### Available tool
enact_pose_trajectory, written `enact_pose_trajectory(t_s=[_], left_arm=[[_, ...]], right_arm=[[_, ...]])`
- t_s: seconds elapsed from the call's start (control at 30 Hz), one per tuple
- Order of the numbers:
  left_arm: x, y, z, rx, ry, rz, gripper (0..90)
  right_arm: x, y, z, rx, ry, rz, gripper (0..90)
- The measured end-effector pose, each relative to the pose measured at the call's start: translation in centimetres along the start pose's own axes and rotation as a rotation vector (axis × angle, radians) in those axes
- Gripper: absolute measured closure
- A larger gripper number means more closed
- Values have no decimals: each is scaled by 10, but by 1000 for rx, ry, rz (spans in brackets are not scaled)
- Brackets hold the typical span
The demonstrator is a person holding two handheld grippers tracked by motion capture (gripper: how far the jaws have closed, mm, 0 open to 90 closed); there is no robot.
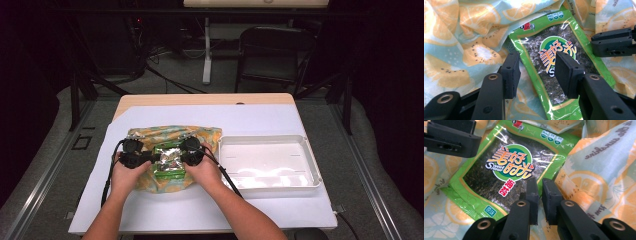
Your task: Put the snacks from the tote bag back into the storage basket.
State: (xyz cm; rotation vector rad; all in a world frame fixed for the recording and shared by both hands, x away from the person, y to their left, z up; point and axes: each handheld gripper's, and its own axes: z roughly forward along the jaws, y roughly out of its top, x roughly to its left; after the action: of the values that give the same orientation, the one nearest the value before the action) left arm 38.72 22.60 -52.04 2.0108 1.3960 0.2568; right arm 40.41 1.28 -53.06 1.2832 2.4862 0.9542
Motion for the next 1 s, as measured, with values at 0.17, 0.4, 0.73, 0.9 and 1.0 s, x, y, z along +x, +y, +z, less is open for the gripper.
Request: enact_pose_trajectory(t_s=[0.17, 0.4, 0.73, 0.9, 1.0], left_arm=[[1, -1, 2, 15, -7, -12, 537], [3, -2, 6, 42, -27, -20, 500], [6, -4, 13, 69, -61, -50, 468], [7, -5, 17, 76, -83, -66, 455], [8, -6, 18, 80, -101, -78, 450]], right_arm=[[0, -1, 0, 5, 0, 0, 850], [1, -2, 1, -8, -4, 10, 850], [-1, -2, 1, 0, -1, 12, 848], [-1, -2, 1, 5, -3, 12, 848], [-2, -2, 0, 8, -1, 9, 848]])
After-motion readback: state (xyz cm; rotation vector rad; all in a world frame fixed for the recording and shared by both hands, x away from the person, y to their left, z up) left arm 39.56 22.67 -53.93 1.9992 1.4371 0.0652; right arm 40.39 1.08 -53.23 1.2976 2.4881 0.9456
